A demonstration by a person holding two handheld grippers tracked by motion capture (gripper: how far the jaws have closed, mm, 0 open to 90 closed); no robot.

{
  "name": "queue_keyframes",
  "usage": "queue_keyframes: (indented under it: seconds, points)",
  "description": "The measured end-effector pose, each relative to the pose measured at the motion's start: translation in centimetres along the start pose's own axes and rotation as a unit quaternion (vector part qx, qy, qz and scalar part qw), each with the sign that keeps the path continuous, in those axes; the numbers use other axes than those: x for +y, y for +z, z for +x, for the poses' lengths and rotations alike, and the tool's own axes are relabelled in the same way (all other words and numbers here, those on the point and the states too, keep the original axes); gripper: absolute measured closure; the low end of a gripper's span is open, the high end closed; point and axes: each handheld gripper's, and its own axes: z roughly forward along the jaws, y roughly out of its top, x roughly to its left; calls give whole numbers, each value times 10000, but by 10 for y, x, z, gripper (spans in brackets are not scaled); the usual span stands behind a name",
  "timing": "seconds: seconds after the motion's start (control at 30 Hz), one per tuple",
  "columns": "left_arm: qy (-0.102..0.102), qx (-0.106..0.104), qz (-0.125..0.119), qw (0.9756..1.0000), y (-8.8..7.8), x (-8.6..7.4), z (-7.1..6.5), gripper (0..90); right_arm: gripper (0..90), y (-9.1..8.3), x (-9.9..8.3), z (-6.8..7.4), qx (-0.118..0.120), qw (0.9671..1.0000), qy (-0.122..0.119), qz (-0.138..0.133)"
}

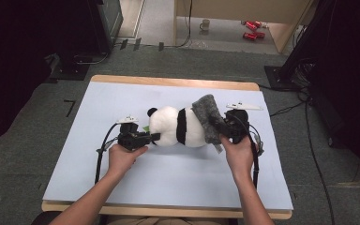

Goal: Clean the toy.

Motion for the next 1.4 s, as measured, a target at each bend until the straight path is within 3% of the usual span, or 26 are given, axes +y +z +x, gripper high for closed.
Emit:
queue_keyframes:
  seconds: [0.17,0.27,0.37,0.5,0.7,0.77,1.1,1.27,1.4]
  points:
    - [51,18,-19,10000,-3,-4,-9,719,781,17,2,31,383,9989,-256,131]
    - [-24,49,-72,10000,-4,-5,-12,718,781,30,1,51,571,9970,-460,247]
    - [43,93,-123,9999,-5,-8,-18,718,781,41,0,69,751,9946,-633,331]
    - [46,178,-147,9997,-7,-11,-25,719,777,53,-4,85,840,9923,-809,421]
    - [29,173,-127,9998,-6,-11,-23,720,770,61,-8,70,831,9930,-726,422]
    - [0,144,-106,9998,-6,-11,-19,720,771,59,-7,65,724,9937,-744,431]
    - [-210,-28,-40,9998,-6,-3,-1,720,778,37,-3,23,460,9981,-324,247]
    - [-149,-68,52,9999,-5,4,3,720,779,29,-8,4,420,9990,-68,166]
    - [-122,-108,89,9998,-3,8,4,720,778,23,-11,-4,247,9996,-47,126]
